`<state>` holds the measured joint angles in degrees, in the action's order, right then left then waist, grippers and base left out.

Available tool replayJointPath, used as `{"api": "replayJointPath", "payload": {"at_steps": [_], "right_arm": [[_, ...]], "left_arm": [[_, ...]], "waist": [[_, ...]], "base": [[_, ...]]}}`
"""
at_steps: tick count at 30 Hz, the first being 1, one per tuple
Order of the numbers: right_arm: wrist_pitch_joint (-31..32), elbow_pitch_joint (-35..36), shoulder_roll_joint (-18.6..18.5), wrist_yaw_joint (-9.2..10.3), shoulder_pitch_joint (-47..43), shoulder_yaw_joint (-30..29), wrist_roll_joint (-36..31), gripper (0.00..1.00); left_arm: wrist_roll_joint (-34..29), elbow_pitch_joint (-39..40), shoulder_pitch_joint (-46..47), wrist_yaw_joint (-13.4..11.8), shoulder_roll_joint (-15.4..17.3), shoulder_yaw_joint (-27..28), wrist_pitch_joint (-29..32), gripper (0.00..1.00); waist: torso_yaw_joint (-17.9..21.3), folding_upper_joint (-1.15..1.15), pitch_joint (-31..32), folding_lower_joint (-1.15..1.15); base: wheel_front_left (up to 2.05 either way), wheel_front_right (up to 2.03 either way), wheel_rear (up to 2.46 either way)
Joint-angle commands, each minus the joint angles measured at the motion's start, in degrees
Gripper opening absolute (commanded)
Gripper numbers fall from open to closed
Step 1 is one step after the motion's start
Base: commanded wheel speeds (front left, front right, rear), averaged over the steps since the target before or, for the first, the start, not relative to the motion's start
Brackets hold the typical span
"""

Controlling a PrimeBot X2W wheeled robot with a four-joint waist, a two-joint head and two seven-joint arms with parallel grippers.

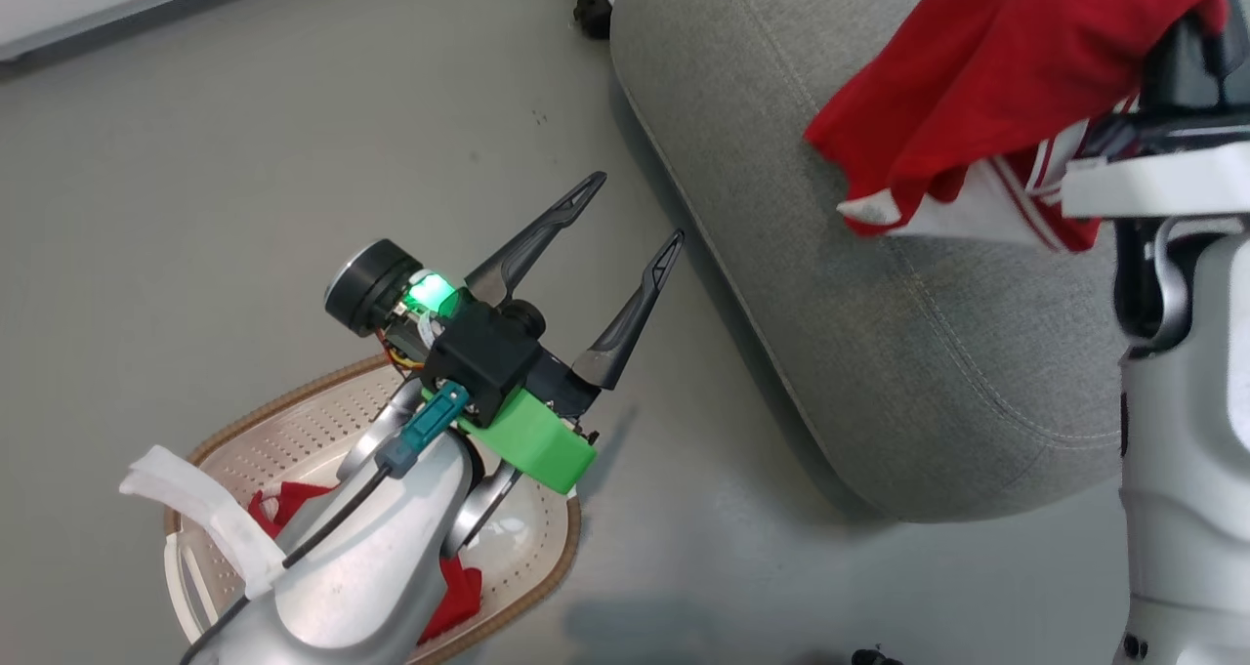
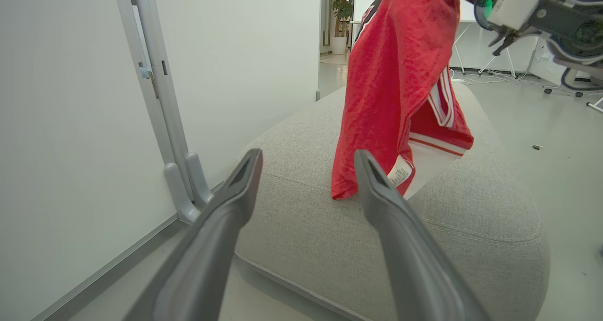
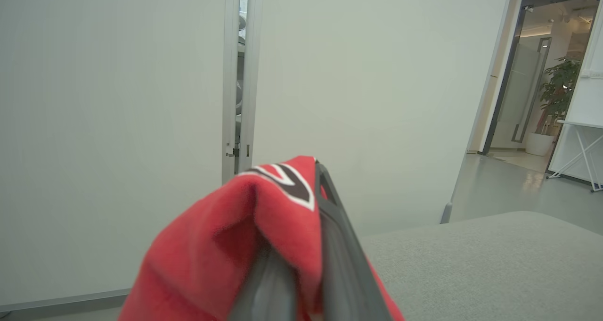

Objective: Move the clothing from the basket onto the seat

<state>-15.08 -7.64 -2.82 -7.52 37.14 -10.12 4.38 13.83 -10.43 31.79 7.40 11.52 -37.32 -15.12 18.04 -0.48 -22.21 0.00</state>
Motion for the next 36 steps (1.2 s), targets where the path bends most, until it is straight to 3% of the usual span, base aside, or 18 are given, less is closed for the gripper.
{"api": "replayJointPath", "payload": {"at_steps": [1, 10, 16, 24, 27, 36], "right_arm": [[-0.1, 0.4, -0.2, 0.06, 2.9, -1.4, -1.1, 0.0], [-0.1, -0.2, -4.1, 0.06, 19.0, -8.9, -4.9, 0.0], [-0.1, -4.8, -10.7, 0.06, 29.0, -13.3, -6.0, 0.0], [-0.1, -13.8, -16.5, 0.06, 32.0, -17.7, -8.2, 0.0], [-0.1, -16.0, -15.4, 0.06, 29.2, -18.9, -9.6, 0.0], [-0.1, -18.9, -5.6, 0.07, 20.2, -23.4, -10.7, 0.0]], "left_arm": [[-0.4, 0.4, 1.6, 0.1, 0.8, -0.2, 0.0, 1.0], [-0.7, 1.8, 6.3, 0.1, 3.5, -2.4, 0.1, 1.0], [-0.8, 2.6, 8.1, 0.2, 4.7, -3.4, 0.0, 1.0], [-0.7, 3.3, 9.0, 0.1, 5.8, -3.5, 0.0, 1.0], [-0.5, 3.4, 9.0, -0.2, 6.0, -3.3, -0.1, 1.0], [-0.3, 3.4, 9.4, -0.3, 6.1, -3.5, -0.1, 1.0]], "waist": [[-1.7, 0.48, -5.3, 0.0], [-3.5, 0.48, -14.8, 0.0], [-4.0, 0.48, -18.4, 0.0], [-4.7, 0.48, -20.3, 0.0], [-4.9, 0.48, -20.7, 0.0], [-4.9, 0.48, -20.7, 0.0]], "base": [[0.0, 0.0, 0.0], [0.0, 0.0, 0.0], [0.0, 0.0, 0.0], [0.0, 0.0, 0.0], [0.0, 0.0, 0.0], [0.0, 0.0, 0.0]]}}
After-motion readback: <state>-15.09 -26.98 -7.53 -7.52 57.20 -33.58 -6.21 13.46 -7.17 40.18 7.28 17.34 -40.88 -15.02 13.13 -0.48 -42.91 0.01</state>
